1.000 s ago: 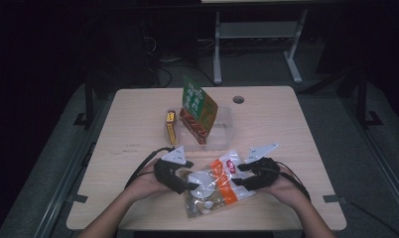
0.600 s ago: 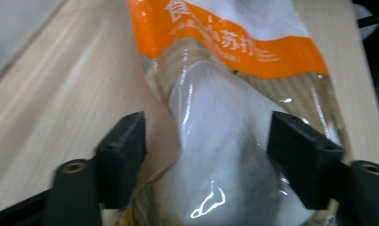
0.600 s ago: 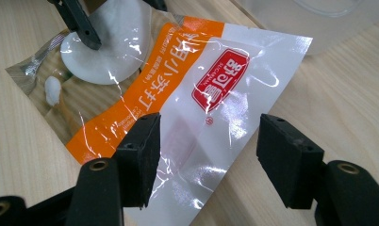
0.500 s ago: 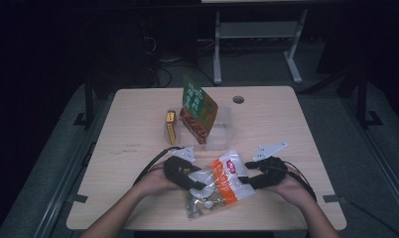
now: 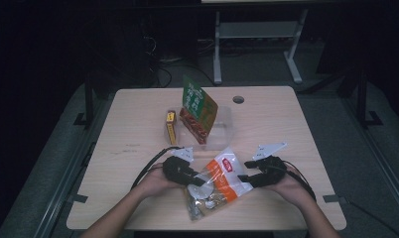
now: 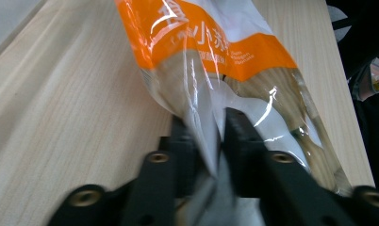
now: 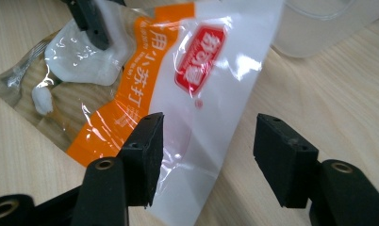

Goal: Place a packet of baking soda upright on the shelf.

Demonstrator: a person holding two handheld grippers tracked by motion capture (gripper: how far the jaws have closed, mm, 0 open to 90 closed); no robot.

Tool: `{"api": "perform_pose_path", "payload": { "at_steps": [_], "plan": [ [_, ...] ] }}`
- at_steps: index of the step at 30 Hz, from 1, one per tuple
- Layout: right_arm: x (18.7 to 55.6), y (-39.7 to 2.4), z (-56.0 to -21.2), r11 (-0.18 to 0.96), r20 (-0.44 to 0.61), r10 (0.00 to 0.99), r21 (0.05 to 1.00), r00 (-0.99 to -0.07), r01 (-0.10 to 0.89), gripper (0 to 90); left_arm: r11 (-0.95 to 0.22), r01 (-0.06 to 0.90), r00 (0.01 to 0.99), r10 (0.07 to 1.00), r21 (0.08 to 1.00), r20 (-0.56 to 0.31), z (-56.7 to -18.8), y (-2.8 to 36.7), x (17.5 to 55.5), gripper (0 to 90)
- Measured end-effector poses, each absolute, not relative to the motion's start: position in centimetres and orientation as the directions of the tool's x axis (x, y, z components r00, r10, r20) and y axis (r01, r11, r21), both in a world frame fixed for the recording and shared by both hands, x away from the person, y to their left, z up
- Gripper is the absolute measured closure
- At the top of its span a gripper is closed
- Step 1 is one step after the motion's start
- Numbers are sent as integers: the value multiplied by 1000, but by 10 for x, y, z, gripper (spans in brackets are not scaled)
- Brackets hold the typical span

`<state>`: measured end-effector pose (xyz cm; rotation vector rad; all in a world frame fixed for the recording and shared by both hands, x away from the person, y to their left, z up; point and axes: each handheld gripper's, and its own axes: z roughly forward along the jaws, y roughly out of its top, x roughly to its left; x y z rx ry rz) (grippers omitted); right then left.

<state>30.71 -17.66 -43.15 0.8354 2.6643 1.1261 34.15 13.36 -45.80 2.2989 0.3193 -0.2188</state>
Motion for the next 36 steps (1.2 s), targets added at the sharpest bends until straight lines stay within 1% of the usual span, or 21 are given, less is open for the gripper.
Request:
{"api": "perform_pose_path", "payload": {
  "at_steps": [3,8,12,13,17,24,29,33,34,36],
  "plan": [
    [307,-177,-431,563,98,536,698,-839,442,441,-666,274,961,157,694,-228,-456,133,339,817],
    [307,-178,-429,543,132,520,712,-844,445,460,-671,240,970,151,702,-189,-450,133,334,864],
    [308,-181,-425,492,180,516,738,-838,461,441,-669,207,978,145,714,-148,-443,135,328,875],
    [308,-182,-423,475,201,510,745,-837,469,427,-665,199,980,142,720,-140,-441,136,326,876],
    [308,-185,-415,418,255,479,775,-840,473,422,-647,179,983,140,742,-114,-433,141,320,880],
    [308,-178,-406,426,243,425,796,-872,430,417,-622,106,991,129,776,-32,-416,154,311,880],
    [312,-169,-398,429,232,382,813,-895,393,414,-606,82,992,122,791,-10,-410,161,307,882],
    [314,-162,-399,426,243,352,819,-904,386,419,-601,61,994,109,797,7,-407,161,305,882],
    [315,-161,-399,435,245,347,813,-905,387,424,-599,61,994,105,798,3,-407,161,304,882],
    [315,-157,-401,444,252,330,809,-910,385,462,-599,52,995,100,799,10,-406,160,302,882]
  ]
}}
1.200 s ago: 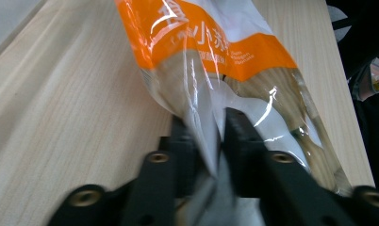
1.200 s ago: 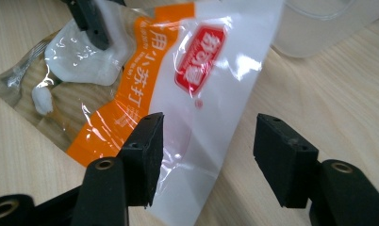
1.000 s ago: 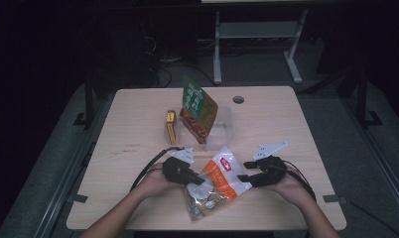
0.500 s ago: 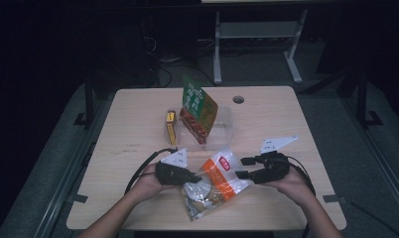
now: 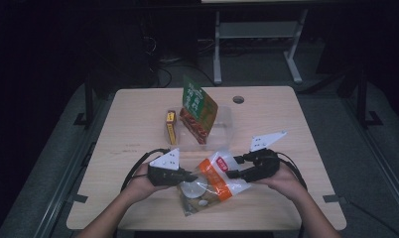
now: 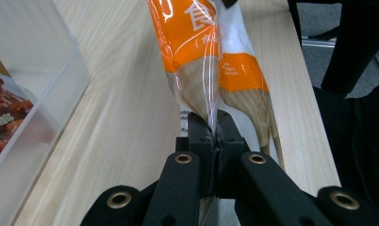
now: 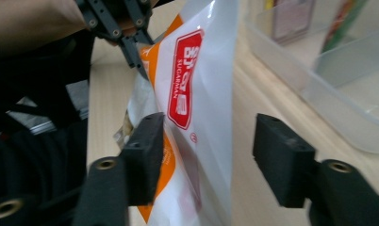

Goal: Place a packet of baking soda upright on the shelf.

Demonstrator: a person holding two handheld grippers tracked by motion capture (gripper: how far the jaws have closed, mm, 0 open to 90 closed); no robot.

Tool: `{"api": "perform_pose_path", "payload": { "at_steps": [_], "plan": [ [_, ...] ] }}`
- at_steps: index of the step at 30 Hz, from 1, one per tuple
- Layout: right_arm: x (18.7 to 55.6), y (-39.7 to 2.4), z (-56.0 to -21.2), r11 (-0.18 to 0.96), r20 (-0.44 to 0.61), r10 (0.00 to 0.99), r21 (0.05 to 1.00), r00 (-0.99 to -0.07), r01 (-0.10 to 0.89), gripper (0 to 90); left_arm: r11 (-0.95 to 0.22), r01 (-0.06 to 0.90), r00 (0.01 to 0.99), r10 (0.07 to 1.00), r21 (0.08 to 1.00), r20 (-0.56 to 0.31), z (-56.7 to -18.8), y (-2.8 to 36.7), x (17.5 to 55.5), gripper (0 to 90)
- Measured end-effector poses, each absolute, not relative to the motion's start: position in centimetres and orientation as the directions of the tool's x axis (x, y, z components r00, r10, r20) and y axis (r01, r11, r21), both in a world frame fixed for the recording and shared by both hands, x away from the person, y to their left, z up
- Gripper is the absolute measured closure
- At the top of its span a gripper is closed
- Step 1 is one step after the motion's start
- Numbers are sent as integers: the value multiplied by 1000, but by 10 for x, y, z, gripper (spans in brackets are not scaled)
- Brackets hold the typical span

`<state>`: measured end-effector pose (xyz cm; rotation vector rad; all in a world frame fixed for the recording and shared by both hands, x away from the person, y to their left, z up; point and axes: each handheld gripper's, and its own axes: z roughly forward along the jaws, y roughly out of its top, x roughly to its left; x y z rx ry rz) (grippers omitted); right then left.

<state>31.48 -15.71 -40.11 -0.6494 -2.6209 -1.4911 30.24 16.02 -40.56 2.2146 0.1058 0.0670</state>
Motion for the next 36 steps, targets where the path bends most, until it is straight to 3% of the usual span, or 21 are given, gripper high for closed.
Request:
{"api": "perform_pose_path", "payload": {
  "at_steps": [6,7,8,17,19,27,36],
  "plan": [
    [314,-152,-402,464,276,282,799,-919,382,763,-597,52,994,106,801,15,-405,160,302,882],
    [314,-152,-402,464,276,282,799,-919,382,763,-597,52,994,106,801,15,-405,160,302,882],
    [314,-153,-401,449,278,272,810,-921,377,888,-588,58,994,111,807,9,-404,161,303,881],
    [312,-154,-390,449,253,216,832,-943,326,900,-562,63,993,119,825,6,-404,162,305,866],
    [310,-152,-379,452,235,192,841,-953,298,900,-561,74,992,125,825,-4,-404,163,307,818],
    [304,-155,-362,428,199,185,865,-962,261,900,-528,101,981,193,843,4,-402,167,307,400],
    [307,-169,-338,458,145,260,852,-955,254,900,-537,143,970,243,831,-10,-407,186,300,370]
  ]
}}
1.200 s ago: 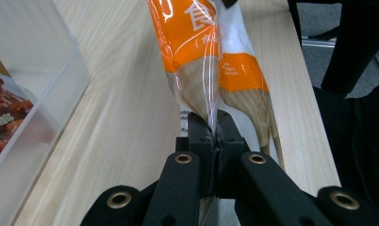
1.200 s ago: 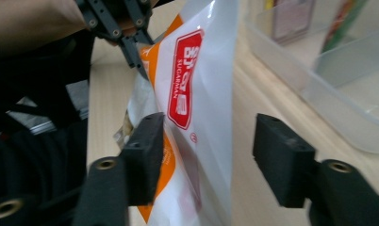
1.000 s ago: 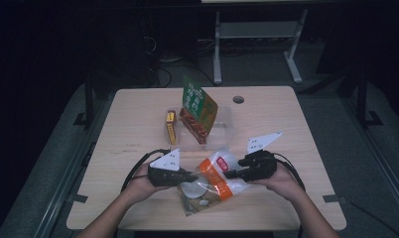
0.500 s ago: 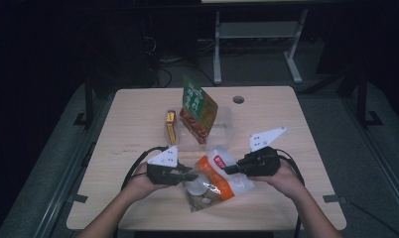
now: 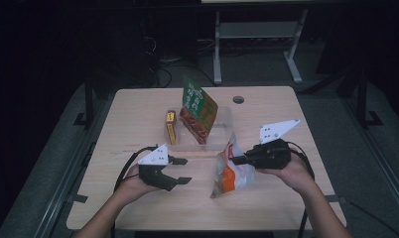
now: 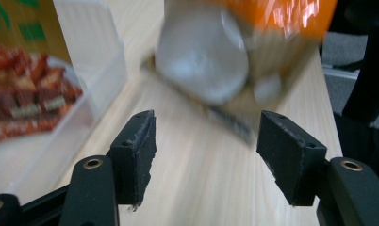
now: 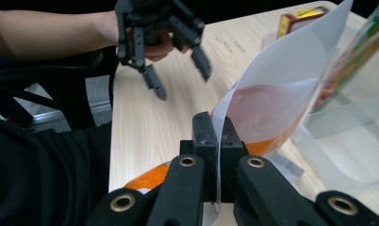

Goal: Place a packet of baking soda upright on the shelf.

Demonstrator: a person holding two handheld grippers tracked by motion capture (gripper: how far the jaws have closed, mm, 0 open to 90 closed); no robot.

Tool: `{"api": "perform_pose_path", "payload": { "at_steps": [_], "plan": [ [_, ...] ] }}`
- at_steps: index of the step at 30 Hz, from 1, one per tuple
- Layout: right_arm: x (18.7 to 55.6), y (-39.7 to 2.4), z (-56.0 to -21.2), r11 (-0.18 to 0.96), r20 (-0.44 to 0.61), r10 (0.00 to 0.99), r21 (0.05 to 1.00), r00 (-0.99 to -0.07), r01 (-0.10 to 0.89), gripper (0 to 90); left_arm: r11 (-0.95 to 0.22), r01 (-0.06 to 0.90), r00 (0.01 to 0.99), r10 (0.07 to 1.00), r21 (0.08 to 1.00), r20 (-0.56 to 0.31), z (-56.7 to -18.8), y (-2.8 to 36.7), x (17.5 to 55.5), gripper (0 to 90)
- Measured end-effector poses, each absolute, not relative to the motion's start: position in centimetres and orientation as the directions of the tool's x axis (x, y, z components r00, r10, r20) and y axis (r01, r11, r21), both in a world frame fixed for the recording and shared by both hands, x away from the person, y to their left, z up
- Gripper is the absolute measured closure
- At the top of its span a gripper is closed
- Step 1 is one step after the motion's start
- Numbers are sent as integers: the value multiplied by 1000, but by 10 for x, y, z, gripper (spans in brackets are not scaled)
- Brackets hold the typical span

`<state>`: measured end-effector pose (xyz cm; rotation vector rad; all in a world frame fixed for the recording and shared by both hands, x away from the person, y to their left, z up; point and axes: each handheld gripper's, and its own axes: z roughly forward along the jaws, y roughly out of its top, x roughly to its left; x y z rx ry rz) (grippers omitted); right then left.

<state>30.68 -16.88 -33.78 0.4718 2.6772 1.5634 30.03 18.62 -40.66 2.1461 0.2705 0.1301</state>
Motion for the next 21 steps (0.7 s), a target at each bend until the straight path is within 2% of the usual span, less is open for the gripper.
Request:
{"api": "perform_pose_path", "payload": {
  "at_steps": [11,21],
  "plan": [
    [323,-178,-296,541,35,360,806,-932,240,900,-557,167,963,267,814,-15,-414,196,300,360],
    [342,-174,-269,591,-30,371,779,-928,211,900,-573,176,963,269,800,-19,-418,196,303,356]
  ]
}}
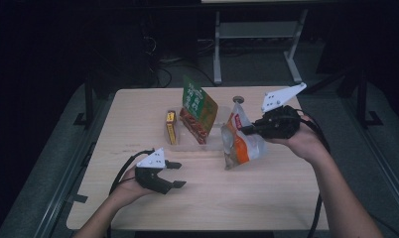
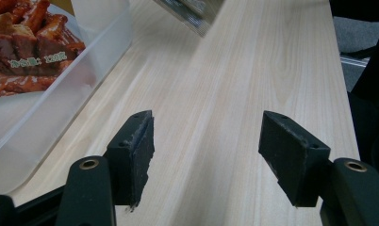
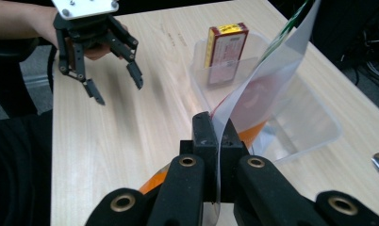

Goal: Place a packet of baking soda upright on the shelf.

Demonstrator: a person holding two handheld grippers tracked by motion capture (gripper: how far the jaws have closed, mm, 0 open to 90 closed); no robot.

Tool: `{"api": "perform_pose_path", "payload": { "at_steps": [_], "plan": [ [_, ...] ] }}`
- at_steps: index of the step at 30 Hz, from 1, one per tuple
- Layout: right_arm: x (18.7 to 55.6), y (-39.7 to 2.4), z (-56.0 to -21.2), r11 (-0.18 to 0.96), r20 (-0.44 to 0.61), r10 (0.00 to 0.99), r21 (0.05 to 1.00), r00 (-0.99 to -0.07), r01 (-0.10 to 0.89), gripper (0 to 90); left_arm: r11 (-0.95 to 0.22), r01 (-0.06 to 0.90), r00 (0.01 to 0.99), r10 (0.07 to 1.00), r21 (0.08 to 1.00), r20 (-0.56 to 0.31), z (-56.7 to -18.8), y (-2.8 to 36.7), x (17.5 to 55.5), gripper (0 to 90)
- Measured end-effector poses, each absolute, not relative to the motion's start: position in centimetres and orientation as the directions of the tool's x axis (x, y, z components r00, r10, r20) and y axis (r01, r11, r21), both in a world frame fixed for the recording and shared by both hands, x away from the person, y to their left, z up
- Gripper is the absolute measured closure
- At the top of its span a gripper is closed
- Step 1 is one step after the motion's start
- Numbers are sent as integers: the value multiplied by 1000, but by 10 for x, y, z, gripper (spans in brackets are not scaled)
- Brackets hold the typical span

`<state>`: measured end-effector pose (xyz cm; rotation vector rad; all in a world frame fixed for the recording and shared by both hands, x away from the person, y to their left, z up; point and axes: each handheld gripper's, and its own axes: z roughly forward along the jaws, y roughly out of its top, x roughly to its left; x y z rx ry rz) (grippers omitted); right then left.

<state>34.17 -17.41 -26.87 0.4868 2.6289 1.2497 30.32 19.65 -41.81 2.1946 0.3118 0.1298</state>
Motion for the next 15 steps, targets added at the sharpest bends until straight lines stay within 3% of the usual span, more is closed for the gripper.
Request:
{"api": "perform_pose_path", "payload": {
  "at_steps": [15],
  "plan": [
    [385,-154,-245,704,-168,412,683,-896,195,900,-580,197,960,278,790,-35,-422,194,305,353]
  ]
}}
